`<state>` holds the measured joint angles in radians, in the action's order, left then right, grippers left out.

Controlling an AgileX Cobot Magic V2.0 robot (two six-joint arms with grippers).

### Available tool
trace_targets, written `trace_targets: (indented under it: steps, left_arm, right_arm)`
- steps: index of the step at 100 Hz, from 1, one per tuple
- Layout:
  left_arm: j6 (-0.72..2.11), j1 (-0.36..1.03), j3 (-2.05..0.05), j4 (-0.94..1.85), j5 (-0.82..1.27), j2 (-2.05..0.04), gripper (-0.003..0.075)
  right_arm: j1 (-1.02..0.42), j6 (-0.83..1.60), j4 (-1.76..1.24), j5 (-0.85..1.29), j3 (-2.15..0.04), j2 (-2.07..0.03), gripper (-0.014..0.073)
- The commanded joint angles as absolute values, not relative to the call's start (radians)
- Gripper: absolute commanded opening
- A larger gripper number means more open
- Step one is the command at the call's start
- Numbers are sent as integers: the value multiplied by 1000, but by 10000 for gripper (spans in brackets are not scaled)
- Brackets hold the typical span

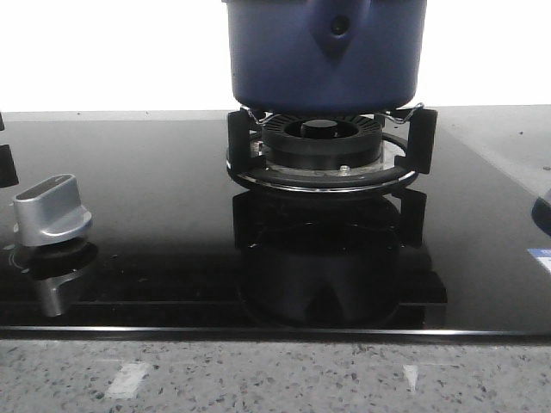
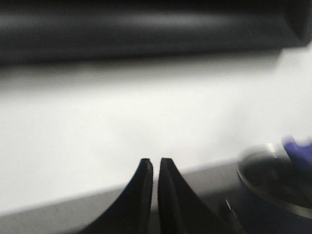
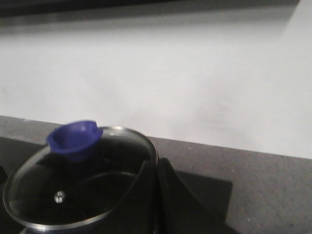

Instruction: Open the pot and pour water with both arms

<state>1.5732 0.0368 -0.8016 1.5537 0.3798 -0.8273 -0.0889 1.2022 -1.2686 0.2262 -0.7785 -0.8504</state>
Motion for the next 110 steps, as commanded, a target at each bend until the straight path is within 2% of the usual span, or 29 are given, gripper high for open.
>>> trace_targets:
  steps: [1, 13, 43, 110]
  left_arm:
    - [1663, 78, -724, 1674, 364, -770, -20]
    - [1835, 77, -602, 1871, 369, -673, -20]
    - [1855, 77, -427, 1871, 373, -525, -20]
    - [1849, 77, -404, 1871, 379, -518, -20]
  right_arm:
    - [-93, 1235, -1276, 169, -707, -748, -46]
    - [-93, 1235, -1276, 126, -554, -575, -46]
    - [-93, 1235, -1286, 37, -281, -313, -46]
    - [-93, 1235, -1302, 39, -214, -297, -46]
